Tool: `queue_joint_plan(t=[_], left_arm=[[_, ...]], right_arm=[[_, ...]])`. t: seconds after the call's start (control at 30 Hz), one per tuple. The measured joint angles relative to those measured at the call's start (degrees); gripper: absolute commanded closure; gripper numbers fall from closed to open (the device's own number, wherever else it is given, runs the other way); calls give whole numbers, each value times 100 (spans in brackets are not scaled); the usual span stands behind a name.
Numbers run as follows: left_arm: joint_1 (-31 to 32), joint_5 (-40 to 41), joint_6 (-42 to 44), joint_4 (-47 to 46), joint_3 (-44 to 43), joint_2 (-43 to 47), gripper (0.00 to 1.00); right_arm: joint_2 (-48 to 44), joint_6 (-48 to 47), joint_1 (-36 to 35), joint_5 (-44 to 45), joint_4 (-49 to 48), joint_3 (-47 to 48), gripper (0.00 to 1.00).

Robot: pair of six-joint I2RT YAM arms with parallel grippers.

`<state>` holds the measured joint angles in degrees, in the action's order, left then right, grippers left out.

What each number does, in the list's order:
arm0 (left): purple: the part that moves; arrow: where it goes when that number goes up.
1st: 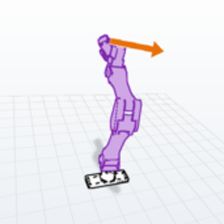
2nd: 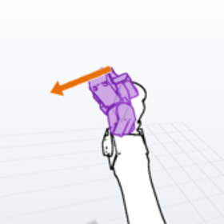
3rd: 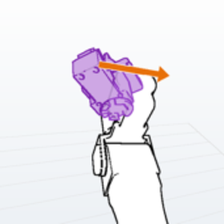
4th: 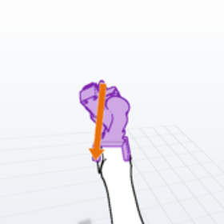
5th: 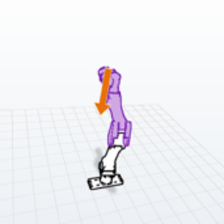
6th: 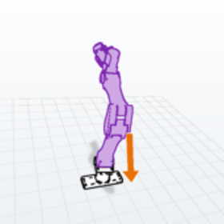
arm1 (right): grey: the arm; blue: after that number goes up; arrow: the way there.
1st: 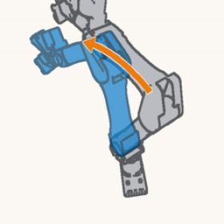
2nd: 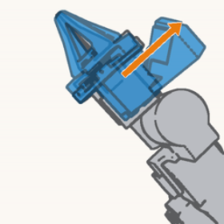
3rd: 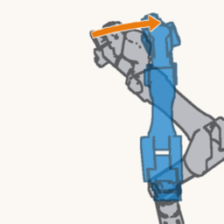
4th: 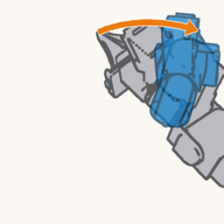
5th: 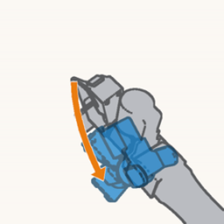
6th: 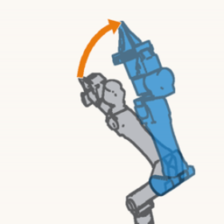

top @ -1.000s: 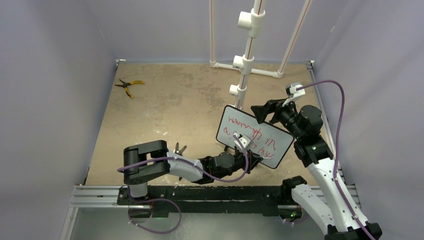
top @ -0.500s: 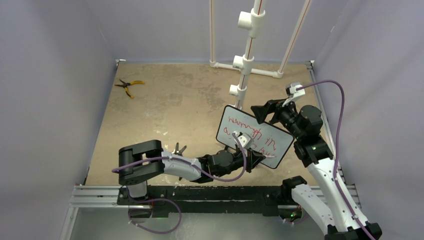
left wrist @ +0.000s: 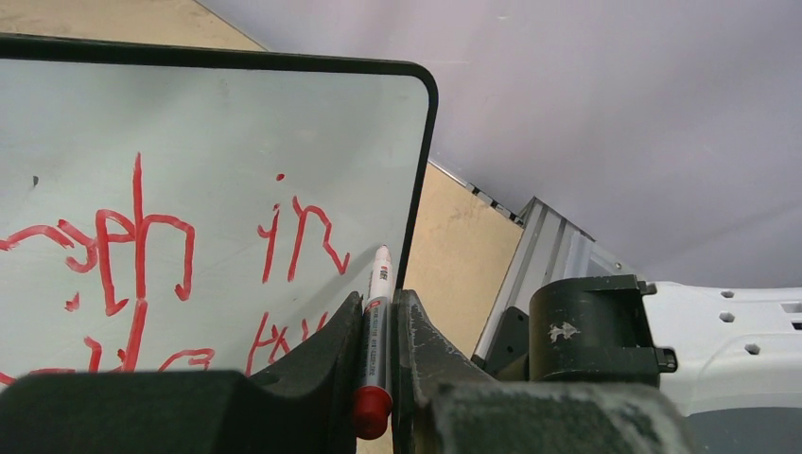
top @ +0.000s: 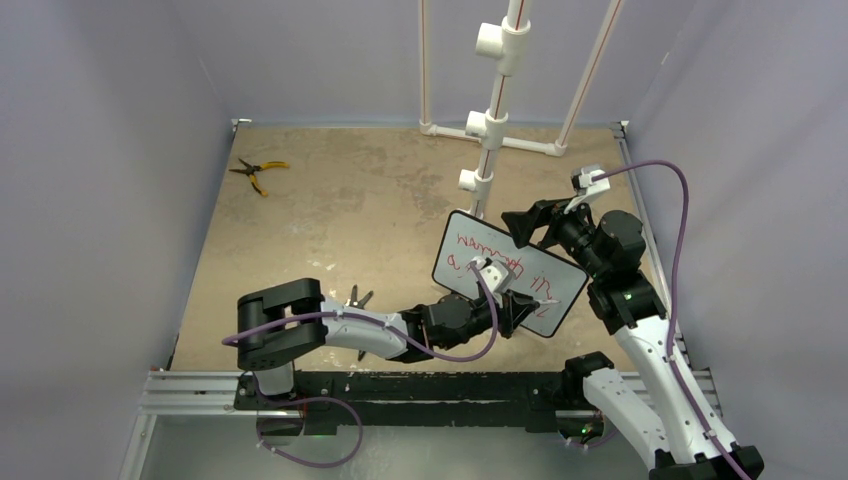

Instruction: Write a sentence on the whiteboard

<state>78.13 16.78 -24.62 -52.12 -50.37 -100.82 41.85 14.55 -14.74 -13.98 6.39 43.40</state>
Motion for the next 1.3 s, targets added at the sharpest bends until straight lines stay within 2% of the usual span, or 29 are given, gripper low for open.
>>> queue_joint_plan(t=[1.3], left_arm=[[4,-4,-286,33,435,-273,100]], right_arm=[[-2,2,0,0,0,-4,5]])
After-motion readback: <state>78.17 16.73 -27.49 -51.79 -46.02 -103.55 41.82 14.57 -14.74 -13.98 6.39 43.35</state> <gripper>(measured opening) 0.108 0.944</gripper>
